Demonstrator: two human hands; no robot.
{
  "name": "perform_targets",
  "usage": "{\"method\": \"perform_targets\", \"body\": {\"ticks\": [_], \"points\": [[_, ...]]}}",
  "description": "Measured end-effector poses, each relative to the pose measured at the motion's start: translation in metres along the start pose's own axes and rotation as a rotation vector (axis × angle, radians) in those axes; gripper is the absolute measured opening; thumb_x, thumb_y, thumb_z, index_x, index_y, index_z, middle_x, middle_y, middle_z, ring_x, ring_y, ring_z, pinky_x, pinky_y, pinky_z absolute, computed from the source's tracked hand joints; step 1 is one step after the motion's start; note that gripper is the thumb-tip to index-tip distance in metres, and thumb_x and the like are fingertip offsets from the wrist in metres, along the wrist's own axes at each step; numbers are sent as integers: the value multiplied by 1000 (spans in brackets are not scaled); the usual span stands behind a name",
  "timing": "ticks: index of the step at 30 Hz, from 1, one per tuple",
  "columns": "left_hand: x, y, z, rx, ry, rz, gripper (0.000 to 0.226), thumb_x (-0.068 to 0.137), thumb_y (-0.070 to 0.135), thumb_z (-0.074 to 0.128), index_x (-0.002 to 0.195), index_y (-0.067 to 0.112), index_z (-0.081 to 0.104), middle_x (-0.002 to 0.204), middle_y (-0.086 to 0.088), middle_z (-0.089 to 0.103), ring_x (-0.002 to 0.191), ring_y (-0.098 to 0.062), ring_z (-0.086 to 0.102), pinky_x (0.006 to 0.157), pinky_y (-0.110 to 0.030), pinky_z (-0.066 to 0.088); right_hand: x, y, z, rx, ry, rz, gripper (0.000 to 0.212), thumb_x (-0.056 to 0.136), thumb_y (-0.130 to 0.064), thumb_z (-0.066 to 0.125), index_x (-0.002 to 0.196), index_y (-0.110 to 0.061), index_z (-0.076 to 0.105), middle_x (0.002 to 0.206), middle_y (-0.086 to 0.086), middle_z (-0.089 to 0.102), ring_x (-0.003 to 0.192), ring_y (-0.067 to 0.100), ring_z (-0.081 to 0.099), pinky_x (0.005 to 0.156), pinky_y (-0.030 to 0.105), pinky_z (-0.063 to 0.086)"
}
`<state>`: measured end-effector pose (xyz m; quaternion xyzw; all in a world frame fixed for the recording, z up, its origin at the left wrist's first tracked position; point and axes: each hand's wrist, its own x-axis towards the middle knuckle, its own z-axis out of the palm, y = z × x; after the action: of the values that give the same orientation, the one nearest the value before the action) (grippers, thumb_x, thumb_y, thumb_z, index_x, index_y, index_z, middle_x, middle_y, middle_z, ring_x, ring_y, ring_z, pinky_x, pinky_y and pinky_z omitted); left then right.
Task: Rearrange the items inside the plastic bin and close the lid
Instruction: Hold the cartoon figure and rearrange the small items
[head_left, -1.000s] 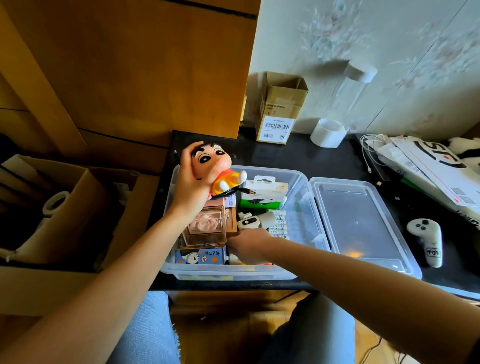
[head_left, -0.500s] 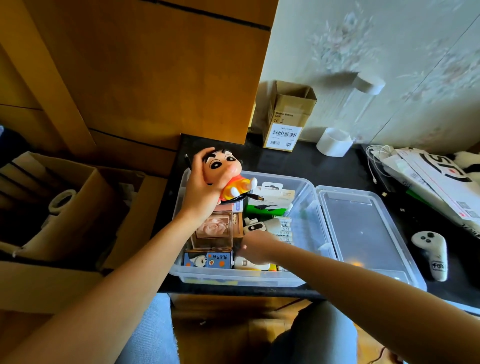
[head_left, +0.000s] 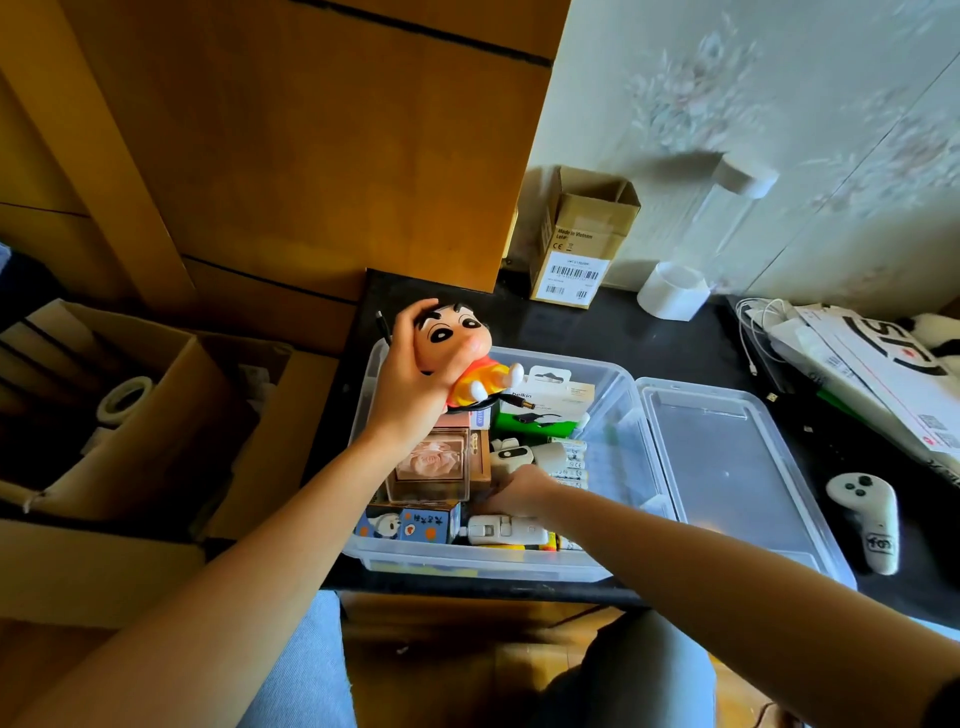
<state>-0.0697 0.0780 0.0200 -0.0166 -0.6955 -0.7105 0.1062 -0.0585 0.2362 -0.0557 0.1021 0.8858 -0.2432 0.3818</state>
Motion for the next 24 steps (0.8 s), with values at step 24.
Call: {"method": "perform_targets", "body": {"ticks": [24], "points": [[0,-3,1,-8,-4,-6,61,77,43,67,130,29,40,117,8,50,100,-5,58,68,-14,52,13,-12,12,-114,130,-212,14,72,-22,71,70,-14,59,64,-2,54,57,14,51,50,23,42]]}}
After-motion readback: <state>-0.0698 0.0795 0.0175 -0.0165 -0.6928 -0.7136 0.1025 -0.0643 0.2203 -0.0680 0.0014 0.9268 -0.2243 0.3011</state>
